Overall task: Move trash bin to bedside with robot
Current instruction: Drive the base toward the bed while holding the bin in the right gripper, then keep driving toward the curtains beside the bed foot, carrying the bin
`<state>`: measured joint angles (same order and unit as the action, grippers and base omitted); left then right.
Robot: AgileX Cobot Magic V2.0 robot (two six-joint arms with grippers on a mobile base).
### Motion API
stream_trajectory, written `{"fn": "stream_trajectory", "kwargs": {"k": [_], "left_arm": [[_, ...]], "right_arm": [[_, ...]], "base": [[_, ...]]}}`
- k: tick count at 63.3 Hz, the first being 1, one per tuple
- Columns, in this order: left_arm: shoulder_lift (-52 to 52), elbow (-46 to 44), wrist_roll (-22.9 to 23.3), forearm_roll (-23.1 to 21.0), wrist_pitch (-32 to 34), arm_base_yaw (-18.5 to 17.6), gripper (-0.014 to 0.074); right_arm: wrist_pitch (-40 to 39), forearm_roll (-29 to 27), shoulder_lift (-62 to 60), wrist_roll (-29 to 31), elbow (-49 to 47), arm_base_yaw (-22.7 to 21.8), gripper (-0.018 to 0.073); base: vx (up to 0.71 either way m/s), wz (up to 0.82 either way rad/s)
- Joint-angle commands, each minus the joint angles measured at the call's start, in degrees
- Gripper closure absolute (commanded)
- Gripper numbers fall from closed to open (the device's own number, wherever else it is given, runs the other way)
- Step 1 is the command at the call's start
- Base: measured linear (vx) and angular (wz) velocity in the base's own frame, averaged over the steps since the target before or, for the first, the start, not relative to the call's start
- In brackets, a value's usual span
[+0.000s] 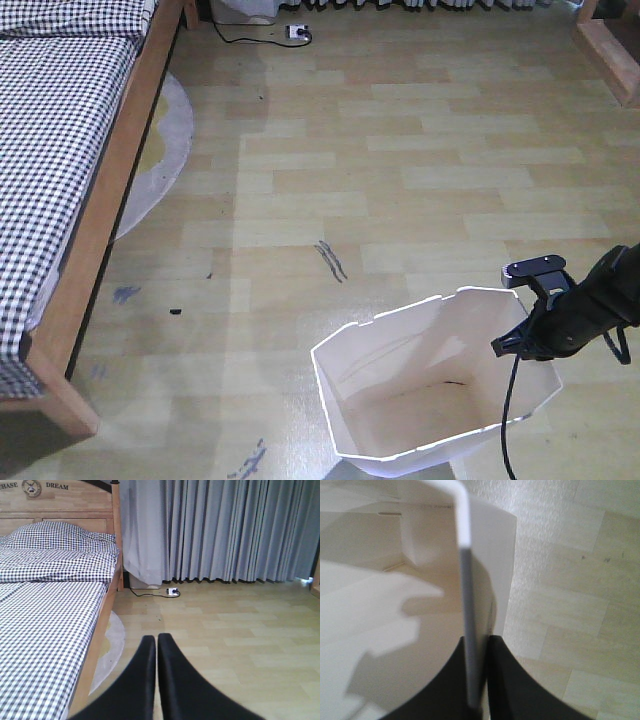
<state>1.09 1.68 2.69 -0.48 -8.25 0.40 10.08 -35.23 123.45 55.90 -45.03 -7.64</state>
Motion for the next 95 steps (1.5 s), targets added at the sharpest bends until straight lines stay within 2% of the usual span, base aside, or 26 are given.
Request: {"fn": "stream_trajectory", "kwargs": {"k": [1, 95], "left_arm": [[0.56, 1.58, 0.53, -0.51, 4.07, -0.17, 0.0602], [0.56, 1.58, 0.53, -0.51, 4.07, -0.17, 0.0602]], "right_arm": [[1.58, -1.31, -4.01, -0.3, -0.94, -0.13, 0.0562], [1.6, -1.31, -4.01, -0.3, -0.94, -0.13, 0.0562]], "base": [[0.4, 0.0], [0.41, 0.02]]}}
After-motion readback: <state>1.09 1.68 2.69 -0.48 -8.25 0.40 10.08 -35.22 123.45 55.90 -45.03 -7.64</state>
